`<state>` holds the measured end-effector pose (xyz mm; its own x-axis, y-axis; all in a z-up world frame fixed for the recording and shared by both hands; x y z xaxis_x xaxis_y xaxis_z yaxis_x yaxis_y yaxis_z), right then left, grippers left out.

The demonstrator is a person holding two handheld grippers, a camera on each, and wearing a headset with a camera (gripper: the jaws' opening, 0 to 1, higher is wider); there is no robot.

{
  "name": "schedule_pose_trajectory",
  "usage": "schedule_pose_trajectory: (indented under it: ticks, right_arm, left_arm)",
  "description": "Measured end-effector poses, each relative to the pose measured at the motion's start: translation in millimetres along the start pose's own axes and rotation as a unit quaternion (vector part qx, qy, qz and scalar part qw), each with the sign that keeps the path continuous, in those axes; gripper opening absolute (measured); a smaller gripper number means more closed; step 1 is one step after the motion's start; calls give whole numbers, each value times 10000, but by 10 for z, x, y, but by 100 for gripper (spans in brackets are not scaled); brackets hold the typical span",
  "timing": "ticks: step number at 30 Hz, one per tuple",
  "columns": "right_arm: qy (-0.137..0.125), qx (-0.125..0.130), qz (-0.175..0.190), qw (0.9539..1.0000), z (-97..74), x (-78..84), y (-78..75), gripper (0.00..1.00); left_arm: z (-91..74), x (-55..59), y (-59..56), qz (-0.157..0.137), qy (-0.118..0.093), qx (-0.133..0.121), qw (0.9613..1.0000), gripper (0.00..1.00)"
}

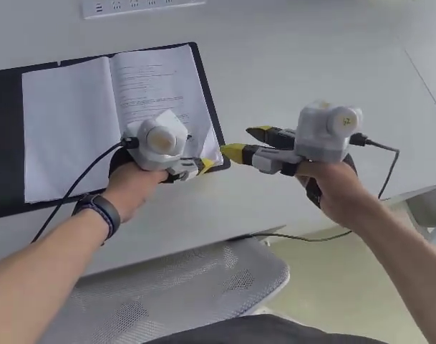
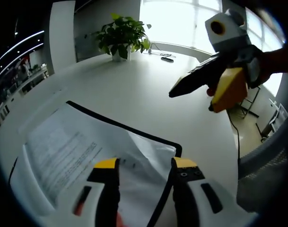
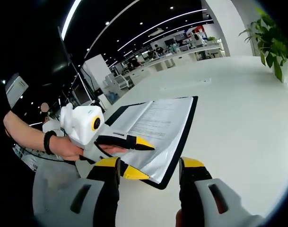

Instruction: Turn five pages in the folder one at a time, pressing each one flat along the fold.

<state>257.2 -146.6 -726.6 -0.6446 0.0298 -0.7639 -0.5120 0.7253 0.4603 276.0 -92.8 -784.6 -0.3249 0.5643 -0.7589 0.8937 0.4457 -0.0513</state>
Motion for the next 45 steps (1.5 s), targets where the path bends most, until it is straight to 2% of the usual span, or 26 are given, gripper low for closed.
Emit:
schedule_pose_trajectory:
  ticks: [9, 15, 28, 38, 41, 45]
  right_arm:
    - [109, -192, 215, 9995, 359, -9, -10, 45]
    - [141, -291, 341, 9989, 495, 6, 3, 45]
    - [231, -308, 547, 9978, 577, 72, -64, 43]
    - [203, -383, 734, 9964, 633, 55, -95, 35]
    - [151, -366, 912, 9950, 640, 60, -128, 31]
    - [210, -280, 999, 9944, 648, 110, -159, 18]
  left_arm:
    - [9, 6, 14, 1, -7, -9, 10000, 43]
    - [10, 6, 15, -7, -9, -13, 10000, 43]
    - [10, 4, 17, -33, -8, -18, 10000, 43]
    - [9, 1, 20, -53, -12, -4, 10000, 43]
    - [10, 1, 20, -51, -3, -1, 10000, 43]
    - [11, 0, 17, -47, 1, 8, 10000, 43]
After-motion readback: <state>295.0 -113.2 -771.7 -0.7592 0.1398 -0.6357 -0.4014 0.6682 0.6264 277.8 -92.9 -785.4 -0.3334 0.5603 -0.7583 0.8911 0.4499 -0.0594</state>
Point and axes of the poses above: the centre of the closed fingertips' face, and the gripper's own axes: z roughly forward along the fingers, y roughly to its left, x roughly out of its underside, the point moved 2 cm from there along -z, roughly backward along the fingers, and after that the axes turned 2 degrees about -x, right-handed, at the moved point
